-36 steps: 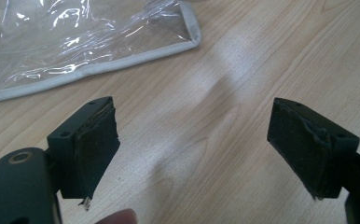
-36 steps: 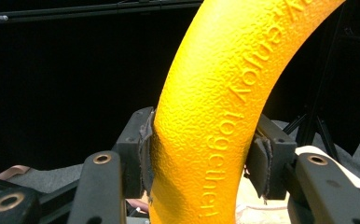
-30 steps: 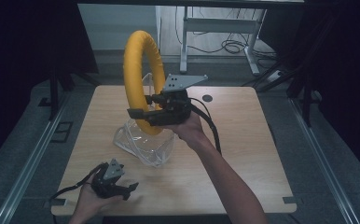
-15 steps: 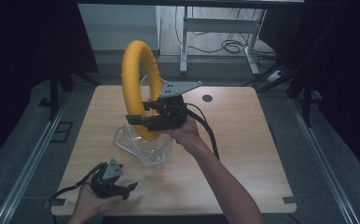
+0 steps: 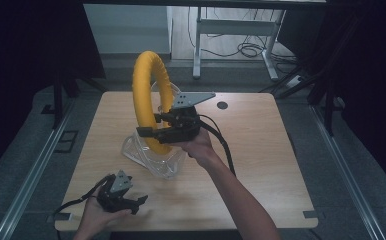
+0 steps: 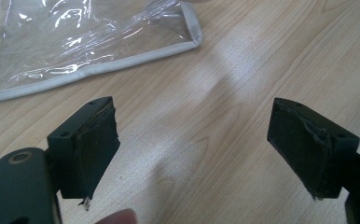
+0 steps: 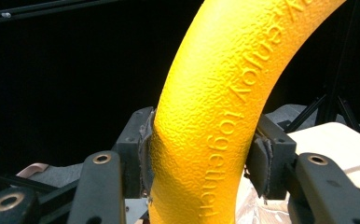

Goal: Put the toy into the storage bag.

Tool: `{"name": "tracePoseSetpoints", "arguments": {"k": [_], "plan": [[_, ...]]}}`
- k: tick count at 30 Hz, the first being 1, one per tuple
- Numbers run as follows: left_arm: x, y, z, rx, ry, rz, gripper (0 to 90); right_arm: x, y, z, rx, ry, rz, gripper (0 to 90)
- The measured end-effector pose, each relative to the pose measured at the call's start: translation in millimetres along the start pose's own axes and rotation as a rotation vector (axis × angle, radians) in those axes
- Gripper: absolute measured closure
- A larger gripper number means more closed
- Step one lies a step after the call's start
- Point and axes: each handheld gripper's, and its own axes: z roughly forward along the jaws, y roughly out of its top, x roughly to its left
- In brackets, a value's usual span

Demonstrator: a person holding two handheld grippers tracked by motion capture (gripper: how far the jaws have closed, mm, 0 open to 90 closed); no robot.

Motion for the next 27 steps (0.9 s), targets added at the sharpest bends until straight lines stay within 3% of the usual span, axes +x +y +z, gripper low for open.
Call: {"name": "tracePoseSetpoints", "arguments": {"k": [27], "plan": [[-0.6,-0.5,3.0,0.017,0.001,0.016,16.0,-16.7,-40.4,7.1,0.025,-0.004,0.085,48.0]]}}
